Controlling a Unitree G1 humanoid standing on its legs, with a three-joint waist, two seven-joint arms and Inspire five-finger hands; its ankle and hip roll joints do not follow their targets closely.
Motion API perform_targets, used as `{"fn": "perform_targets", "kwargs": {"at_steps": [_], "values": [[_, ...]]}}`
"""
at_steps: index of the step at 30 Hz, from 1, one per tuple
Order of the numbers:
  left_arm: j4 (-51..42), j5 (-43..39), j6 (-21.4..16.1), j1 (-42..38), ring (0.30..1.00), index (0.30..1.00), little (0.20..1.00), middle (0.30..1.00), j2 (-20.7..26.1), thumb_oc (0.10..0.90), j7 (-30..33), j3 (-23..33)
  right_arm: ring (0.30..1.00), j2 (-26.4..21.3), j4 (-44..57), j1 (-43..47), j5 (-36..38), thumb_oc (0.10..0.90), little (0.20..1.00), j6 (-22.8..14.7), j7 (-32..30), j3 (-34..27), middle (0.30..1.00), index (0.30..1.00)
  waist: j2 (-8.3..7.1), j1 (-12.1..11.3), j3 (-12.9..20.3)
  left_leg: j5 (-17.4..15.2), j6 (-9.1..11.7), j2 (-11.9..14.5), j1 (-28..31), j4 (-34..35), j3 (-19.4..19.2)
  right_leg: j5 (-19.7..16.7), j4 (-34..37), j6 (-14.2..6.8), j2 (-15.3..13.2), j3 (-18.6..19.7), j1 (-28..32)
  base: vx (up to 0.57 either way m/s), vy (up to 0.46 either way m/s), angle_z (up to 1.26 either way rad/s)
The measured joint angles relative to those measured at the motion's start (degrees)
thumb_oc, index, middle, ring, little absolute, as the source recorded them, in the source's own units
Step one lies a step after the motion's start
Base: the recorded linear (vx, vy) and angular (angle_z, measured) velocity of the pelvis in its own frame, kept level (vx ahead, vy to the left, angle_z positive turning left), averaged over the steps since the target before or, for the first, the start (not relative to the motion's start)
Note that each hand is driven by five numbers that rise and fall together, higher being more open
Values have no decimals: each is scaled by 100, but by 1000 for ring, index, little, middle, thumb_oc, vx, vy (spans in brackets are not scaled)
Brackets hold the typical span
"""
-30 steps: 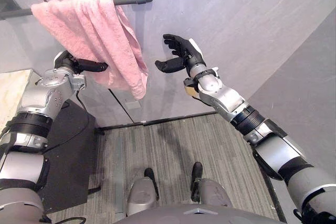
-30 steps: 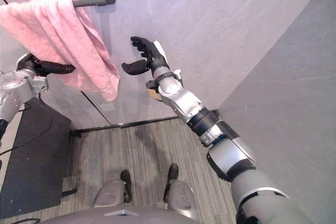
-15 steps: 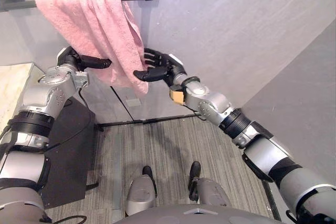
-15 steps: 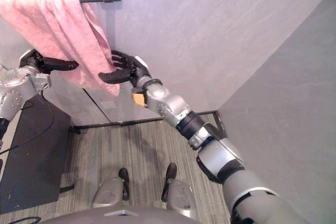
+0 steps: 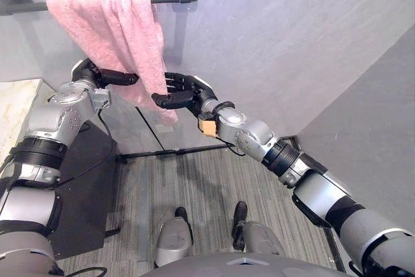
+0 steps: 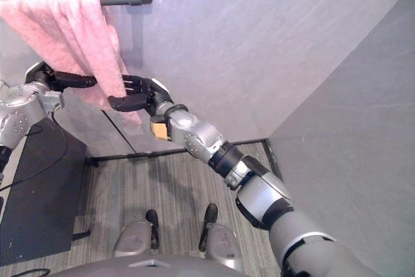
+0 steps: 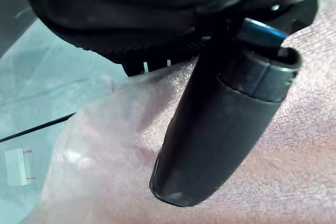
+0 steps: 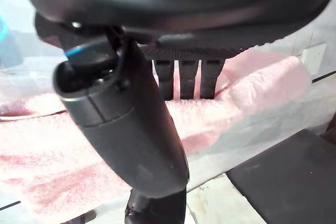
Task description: Organize the bathroom.
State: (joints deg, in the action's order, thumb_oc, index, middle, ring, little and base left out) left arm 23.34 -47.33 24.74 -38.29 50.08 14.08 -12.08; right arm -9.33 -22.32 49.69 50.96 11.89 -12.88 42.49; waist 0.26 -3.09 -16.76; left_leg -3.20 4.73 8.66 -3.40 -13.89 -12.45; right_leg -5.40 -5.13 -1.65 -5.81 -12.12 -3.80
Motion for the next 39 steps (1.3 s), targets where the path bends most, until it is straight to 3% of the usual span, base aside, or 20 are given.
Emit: {"fn": "perform_targets", "kwargs": {"at_steps": [16, 22, 23, 24, 26, 39], "values": [[-21, -11, 8, 5, 900, 900, 900, 900, -7, 800, 84, 0, 300, 3, 4, 1, -17, 400, 300, -46, -37, 0, 300, 300, 1, 0, 1, -4, -1, 3, -1, -7, -19, -4, 11, 1, 0, 14, -1, 0, 0, 0], [-36, -190, 7, 6, 900, 900, 900, 900, -32, 800, 436, 1, 300, -10, 4, 1, -123, 400, 300, -90, -151, 0, 300, 300, 1, 19, 3, -5, -2, 12, 5, -7, -46, -6, 14, 4, 2, 16, -5, 3, -4, -1], [-36, -191, 7, 10, 658, 658, 658, 658, -32, 638, 521, 1, 300, -28, 4, 1, -126, 400, 300, -104, -164, 0, 300, 300, 1, 26, 3, -7, -4, 15, 8, -7, -50, -7, 11, 5, 2, 18, -4, 0, 0, 0], [-36, -191, 7, 10, 658, 658, 658, 658, -32, 638, 521, 1, 300, -28, 4, 1, -126, 400, 300, -104, -164, 0, 300, 300, 1, 26, 3, -7, -4, 15, 8, -7, -50, -7, 11, 5, 2, 18, -4, 0, 0, 0], [-36, -191, 6, 15, 300, 300, 300, 300, -35, 400, 565, 6, 300, -106, 4, 1, -129, 400, 300, -110, -187, 0, 300, 300, 2, 28, 3, -7, -5, 16, 12, -7, -54, -8, 12, 8, 4, 17, -3, 0, 0, 0], [-27, -181, -4, 68, 300, 300, 300, 300, -34, 400, 463, 183, 300, -197, 4, 2, -134, 400, 300, -119, -281, -4, 300, 300, 4, 25, 2, -42, -42, 18, 90, 3, -79, -3, 24, 16, 0, 18, 64, 0, 0, 0]]}}
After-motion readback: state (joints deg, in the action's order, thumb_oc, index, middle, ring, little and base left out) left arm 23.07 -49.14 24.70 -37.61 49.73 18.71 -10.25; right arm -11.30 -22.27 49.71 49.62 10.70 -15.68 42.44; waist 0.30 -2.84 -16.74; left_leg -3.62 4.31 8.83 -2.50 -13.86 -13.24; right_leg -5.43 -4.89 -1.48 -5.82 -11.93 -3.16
